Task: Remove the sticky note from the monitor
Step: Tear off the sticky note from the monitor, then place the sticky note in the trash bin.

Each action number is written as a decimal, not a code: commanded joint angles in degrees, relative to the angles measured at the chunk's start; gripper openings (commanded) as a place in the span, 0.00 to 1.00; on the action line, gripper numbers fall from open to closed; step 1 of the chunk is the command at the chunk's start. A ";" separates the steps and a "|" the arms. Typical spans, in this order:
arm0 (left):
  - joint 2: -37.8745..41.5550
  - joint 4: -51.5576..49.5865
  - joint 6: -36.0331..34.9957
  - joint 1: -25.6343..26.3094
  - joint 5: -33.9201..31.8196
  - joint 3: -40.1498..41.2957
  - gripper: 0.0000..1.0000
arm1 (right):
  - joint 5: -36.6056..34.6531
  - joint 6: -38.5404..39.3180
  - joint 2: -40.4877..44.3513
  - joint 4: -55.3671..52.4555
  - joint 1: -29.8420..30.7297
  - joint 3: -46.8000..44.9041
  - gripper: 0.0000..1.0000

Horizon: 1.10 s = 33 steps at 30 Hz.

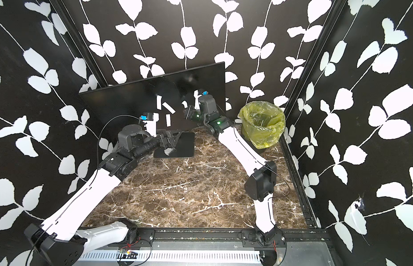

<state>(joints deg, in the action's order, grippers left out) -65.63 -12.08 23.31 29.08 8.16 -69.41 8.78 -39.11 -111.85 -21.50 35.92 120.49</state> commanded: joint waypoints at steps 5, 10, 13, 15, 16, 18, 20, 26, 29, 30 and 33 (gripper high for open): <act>-1.22 2.73 0.78 -0.34 1.52 -1.96 0.99 | -2.77 4.57 12.07 0.95 -5.94 -11.39 0.00; -2.26 4.43 1.85 -0.25 2.05 -2.02 0.99 | -5.97 11.92 19.28 -6.16 -13.82 -16.51 0.00; -2.75 4.31 1.75 -0.19 2.43 -2.63 0.99 | -6.09 16.43 21.57 -11.12 -20.78 -16.42 0.00; -3.19 4.21 1.51 -0.25 2.80 -3.06 0.99 | -5.78 19.71 21.51 -14.63 -25.00 -14.72 0.00; -3.36 4.29 1.60 -0.25 2.90 -3.18 0.99 | -5.97 21.36 20.78 -16.69 -26.78 -13.17 0.00; -3.73 4.72 1.86 -0.23 3.25 -3.20 0.99 | -6.35 24.34 17.33 -21.29 -30.19 -9.43 0.00; -4.00 5.02 2.04 -0.27 3.62 -3.35 0.99 | -6.17 25.17 15.00 -23.71 -32.72 -6.79 0.00; -4.77 4.40 1.77 -0.25 4.35 -4.60 0.99 | -9.31 28.18 5.57 -31.38 -36.28 3.96 0.00; -4.74 3.62 1.05 -0.25 4.22 -5.16 0.99 | -10.30 29.62 -0.84 -37.18 -37.03 13.03 0.11; -4.69 3.56 1.00 -0.26 4.22 -5.15 0.99 | -10.34 29.88 -2.75 -38.98 -37.27 15.82 0.19; -4.81 3.68 1.10 -0.32 4.18 -5.22 0.99 | -11.18 30.80 -6.94 -42.28 -37.50 21.34 0.34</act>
<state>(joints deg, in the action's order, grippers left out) -70.94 -8.82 25.21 29.08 11.62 -73.10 -0.56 -10.72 -117.12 -58.26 -1.23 137.03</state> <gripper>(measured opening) 0.986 0.325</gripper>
